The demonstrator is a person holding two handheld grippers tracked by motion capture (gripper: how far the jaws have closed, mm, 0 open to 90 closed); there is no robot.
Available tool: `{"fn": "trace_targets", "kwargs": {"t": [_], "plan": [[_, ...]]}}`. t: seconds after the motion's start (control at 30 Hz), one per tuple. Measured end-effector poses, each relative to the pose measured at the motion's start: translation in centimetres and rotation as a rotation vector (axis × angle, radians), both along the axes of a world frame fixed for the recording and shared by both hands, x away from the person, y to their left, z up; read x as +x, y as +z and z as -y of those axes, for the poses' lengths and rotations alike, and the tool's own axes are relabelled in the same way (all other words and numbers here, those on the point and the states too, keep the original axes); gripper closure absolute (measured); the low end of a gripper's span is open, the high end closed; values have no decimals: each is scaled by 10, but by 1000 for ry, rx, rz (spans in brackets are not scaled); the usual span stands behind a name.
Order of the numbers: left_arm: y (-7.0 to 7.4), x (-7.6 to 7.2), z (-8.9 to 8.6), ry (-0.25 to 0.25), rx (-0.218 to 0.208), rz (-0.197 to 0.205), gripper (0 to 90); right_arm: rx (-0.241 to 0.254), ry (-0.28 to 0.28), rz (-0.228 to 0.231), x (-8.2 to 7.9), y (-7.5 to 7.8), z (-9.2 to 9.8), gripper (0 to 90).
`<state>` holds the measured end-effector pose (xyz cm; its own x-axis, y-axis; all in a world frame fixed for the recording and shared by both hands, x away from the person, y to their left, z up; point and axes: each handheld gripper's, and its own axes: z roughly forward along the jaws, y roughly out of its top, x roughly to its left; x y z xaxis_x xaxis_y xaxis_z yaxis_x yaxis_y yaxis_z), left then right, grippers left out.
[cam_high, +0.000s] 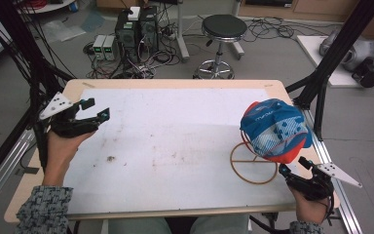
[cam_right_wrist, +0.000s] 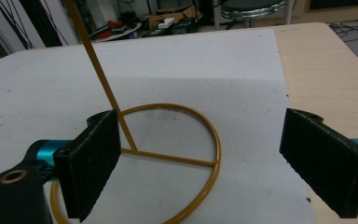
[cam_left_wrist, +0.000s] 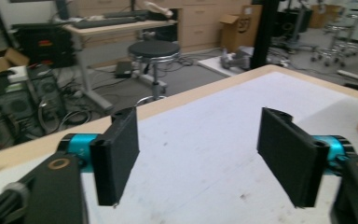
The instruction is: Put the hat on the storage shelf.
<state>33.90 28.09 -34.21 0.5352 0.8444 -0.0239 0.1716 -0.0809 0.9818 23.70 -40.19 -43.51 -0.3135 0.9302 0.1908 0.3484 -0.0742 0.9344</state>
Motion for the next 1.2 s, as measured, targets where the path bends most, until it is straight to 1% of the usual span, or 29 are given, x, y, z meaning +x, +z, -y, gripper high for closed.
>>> {"fn": "trace_targets", "kwargs": {"t": [0.07, 0.13, 0.2, 0.27, 0.33, 0.37, 0.43, 0.5, 0.53, 0.8, 0.93, 1.03, 1.2], "plan": [[-9, -5, -8, 20, -22, -5, 271, -4, 2, 0, -1, 0, -1, 115], [-19, -9, -13, 46, -22, -2, 261, 4, -4, 9, -2, 1, 0, 115], [-26, -12, -18, 67, -22, -14, 253, 12, -10, 8, -3, 2, 0, 115], [-34, -14, -21, 81, -35, -16, 245, 16, -12, 3, -4, 2, -1, 115], [-38, -15, -22, 91, -24, -23, 243, 13, -9, 7, -3, 2, -2, 115], [-40, -16, -24, 98, -14, -19, 242, 11, -8, 10, -3, 2, -2, 115], [-43, -17, -26, 113, -21, -19, 241, 9, -5, 4, -2, 2, -3, 115], [-46, -18, -29, 126, -9, -26, 241, 4, -3, 6, -1, 2, -4, 115], [-48, -19, -30, 130, -14, -30, 242, 4, -1, 3, -1, 2, -4, 115], [-58, -24, -38, 134, -5, -53, 244, 1, 3, 0, 3, 1, -6, 115], [-61, -24, -41, 146, -9, -59, 244, -10, 9, -1, 4, 2, -7, 116], [-63, -24, -42, 137, -16, -65, 243, -9, 4, -2, 4, 2, -7, 115], [-65, -22, -43, 137, -2, -71, 243, -16, 10, -2, 4, 2, -7, 115]]}}
